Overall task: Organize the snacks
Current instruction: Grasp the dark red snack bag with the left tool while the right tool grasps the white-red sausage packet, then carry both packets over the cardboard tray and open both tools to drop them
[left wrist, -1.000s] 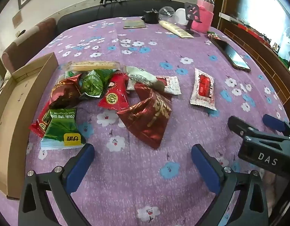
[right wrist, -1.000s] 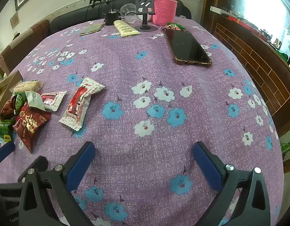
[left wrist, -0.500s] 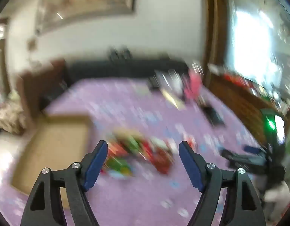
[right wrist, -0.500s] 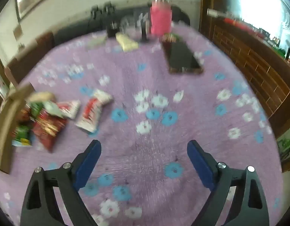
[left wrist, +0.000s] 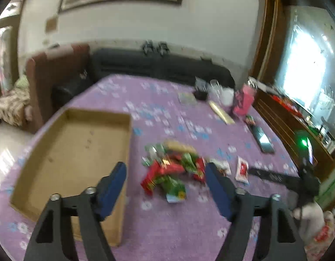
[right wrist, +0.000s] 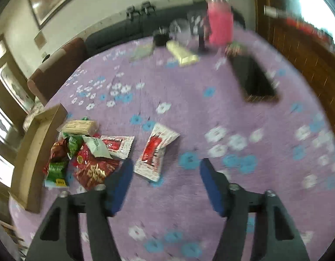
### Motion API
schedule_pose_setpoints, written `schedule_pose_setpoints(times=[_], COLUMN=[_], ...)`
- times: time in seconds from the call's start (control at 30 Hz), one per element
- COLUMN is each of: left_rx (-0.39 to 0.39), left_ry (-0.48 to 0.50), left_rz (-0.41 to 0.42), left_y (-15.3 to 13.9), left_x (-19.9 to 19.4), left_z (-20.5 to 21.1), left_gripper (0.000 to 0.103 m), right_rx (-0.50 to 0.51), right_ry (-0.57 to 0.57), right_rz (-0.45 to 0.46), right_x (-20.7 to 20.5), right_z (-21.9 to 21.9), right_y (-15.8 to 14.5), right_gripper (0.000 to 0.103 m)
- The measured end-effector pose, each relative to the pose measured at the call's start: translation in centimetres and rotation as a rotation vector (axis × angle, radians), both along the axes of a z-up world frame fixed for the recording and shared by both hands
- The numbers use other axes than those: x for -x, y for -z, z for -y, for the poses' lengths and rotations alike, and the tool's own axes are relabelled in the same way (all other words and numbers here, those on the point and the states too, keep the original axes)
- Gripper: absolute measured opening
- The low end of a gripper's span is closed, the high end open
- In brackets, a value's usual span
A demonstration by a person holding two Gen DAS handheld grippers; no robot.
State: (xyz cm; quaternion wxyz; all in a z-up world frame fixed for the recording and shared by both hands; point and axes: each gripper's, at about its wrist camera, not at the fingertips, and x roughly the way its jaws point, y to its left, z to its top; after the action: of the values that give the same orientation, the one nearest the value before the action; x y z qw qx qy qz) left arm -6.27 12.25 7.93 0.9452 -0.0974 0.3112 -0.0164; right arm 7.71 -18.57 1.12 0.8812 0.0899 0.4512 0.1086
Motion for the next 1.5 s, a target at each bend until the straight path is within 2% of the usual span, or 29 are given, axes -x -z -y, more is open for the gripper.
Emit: schedule_pose_setpoints(times=[0.03,0.07,0.17,0.23,0.27,0.3,0.33,0.53,0.67,0.8,0.83,0.87,1.07,1.3,1.43,1.5], left_rx=[0.01,0.021,0.007,-0.019,-0.024,-0.031,-0.043,-0.155,-0.225,-0.229,-0.244,-0.256,-0.135,-0.001,0.072,0.08], left_ry=[0.027,0.058,0.137,0.192,0.217,0.249,0.267,0.329,0.393,0.433,0.425,0.419,0.39,0.345,0.278,0.224], left_rz=[-0.014,-0.033,-0.076,-0.098,-0.108,-0.12,-0.128,-0.161,-0.175,-0.204,-0.212,-0.227,-0.215,-0.126,-0.062,-0.044], left_y=[0.1,0.8,2.0,2.6,2.7,2.9,3.0,3.8,4.8,6.1,6.5,6.9,6.3,2.5,-0.2,-1.2], left_x=[0.0,-0.6,-1.3,-1.9,-2.2,-2.5,-2.9,-6.1,-7.6,-8.7,-9.0,-9.3,-8.6,-4.0,-1.0,0.2], left_z=[0.2,0.9,3.2,5.0,5.6,6.3,7.0,10.3,12.1,13.0,13.1,13.2,11.4,7.5,2.9,0.3], left_gripper=[0.063,0.06,0.06,0.06,0.06,0.06,0.06,0.06,0.06,0.059,0.052,0.041,0.028,0.028,0.029,0.029], right_rx=[-0.002,-0.001,0.025,0.041,0.058,0.067,0.056,-0.07,-0.092,-0.095,-0.092,-0.089,-0.079,-0.069,-0.057,-0.04], right_ry=[0.006,0.005,0.0,-0.002,0.006,0.004,0.0,0.023,0.032,0.031,0.031,0.029,0.032,0.027,0.023,0.021], right_rz=[-0.001,0.005,0.017,0.012,0.024,0.032,0.031,0.05,0.05,0.052,0.055,0.058,0.077,0.123,0.169,0.19], right_x=[-0.4,-0.6,-1.0,-1.8,-2.0,-2.2,-2.2,-2.0,-1.9,-1.9,-1.8,-1.8,-1.5,-0.9,-0.2,0.3], right_z=[-0.4,-0.8,-1.9,-2.5,-2.6,-2.7,-2.5,-0.3,0.3,0.4,0.3,0.4,0.3,0.1,-0.1,-0.5], right_y=[0.4,0.7,1.2,1.5,1.6,1.7,1.9,2.3,2.3,2.2,2.2,2.2,2.0,1.4,0.7,-0.2], right_gripper=[0.061,0.061,0.061,0.054,0.044,0.024,0.02,0.018,0.018,0.018,0.018,0.018,0.018,0.018,0.018,0.018])
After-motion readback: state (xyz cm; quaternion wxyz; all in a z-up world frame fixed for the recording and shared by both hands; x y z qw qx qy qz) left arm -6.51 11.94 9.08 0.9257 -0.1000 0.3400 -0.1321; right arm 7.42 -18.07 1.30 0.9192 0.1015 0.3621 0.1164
